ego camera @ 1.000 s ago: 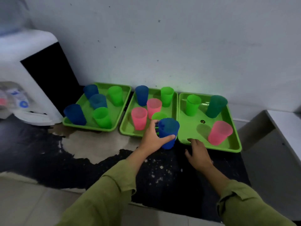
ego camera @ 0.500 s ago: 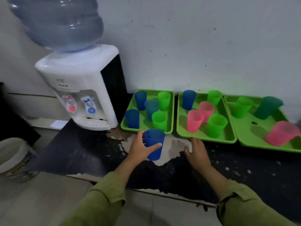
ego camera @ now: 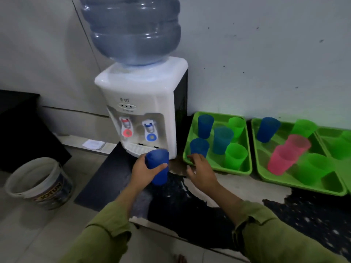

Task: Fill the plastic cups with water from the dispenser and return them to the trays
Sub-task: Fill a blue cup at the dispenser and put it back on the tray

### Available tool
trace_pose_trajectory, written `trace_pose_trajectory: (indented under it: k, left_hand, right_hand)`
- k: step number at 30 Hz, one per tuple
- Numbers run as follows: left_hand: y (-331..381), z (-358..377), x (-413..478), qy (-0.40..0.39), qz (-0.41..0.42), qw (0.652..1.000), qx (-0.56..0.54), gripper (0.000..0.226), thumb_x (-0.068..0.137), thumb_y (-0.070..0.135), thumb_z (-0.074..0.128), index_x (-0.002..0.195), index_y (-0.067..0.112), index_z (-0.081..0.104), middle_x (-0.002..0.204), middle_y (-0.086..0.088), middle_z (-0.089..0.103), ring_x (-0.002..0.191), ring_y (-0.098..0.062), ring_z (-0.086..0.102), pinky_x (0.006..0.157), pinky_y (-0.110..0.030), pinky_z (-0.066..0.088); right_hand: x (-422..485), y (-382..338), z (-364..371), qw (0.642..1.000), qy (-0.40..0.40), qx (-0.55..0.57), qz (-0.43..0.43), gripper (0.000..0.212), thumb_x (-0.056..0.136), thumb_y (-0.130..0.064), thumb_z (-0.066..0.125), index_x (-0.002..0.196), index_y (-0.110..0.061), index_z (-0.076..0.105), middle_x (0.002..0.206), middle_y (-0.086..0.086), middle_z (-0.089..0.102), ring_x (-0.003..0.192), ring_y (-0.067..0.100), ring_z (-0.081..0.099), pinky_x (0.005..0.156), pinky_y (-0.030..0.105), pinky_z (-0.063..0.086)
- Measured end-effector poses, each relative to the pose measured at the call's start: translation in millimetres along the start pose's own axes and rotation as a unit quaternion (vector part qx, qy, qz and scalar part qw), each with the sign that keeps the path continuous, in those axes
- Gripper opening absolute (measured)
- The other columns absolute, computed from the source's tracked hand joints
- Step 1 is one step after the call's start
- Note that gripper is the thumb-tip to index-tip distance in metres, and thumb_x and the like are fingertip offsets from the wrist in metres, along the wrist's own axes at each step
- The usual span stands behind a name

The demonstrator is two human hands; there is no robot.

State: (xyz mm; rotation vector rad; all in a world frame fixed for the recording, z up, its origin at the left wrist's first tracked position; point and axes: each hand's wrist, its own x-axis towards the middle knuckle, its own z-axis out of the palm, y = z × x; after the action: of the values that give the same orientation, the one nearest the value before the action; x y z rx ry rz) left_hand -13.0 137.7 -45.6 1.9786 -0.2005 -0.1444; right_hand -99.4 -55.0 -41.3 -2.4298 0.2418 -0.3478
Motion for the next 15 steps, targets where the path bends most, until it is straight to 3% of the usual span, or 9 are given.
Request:
trace_pose_trajectory:
  k: [4, 8, 15]
  left_hand:
    - [-14.7, -28.1, 29.8, 0.02, -0.029, 0.999, -0.012, 0.056, 0.065, 0.032, 0.083, 0.111, 0.022, 0.053, 0.112, 0.003, 0.058, 0.1, -0.015, 0.056, 0.082, -0.033, 0.051]
    - [-25.9, -55.8, 58.7, 0.043, -0.044, 0.998, 0.015, 0.06, 0.064, 0.03, 0.084, 0.115, 0.018, 0.052, 0.107, 0.005, 0.054, 0.094, -0.012, 0.053, 0.071, -0.02, 0.045]
    - [-37.8, -76.1, 99.8, 0.025, -0.067, 0.997, -0.038, 0.063, 0.066, 0.018, 0.083, 0.12, 0.008, 0.052, 0.12, -0.011, 0.059, 0.108, -0.029, 0.057, 0.092, -0.046, 0.049]
  right_hand:
    - [36.7, -27.9, 30.3, 0.999, -0.017, 0.027, -0.018, 0.034, 0.086, -0.015, 0.054, 0.12, -0.008, 0.052, 0.115, 0.012, 0.055, 0.106, 0.027, 0.054, 0.089, 0.032, 0.041]
    - [61.3, -52.2, 59.0, 0.998, -0.04, 0.044, -0.032, 0.034, 0.087, -0.015, 0.054, 0.121, -0.01, 0.051, 0.118, 0.01, 0.055, 0.108, 0.023, 0.055, 0.093, 0.034, 0.045]
    - [77.3, -72.1, 87.4, 0.998, -0.036, 0.05, -0.017, 0.033, 0.089, -0.016, 0.053, 0.121, -0.01, 0.053, 0.118, 0.007, 0.056, 0.106, 0.017, 0.057, 0.093, 0.027, 0.046]
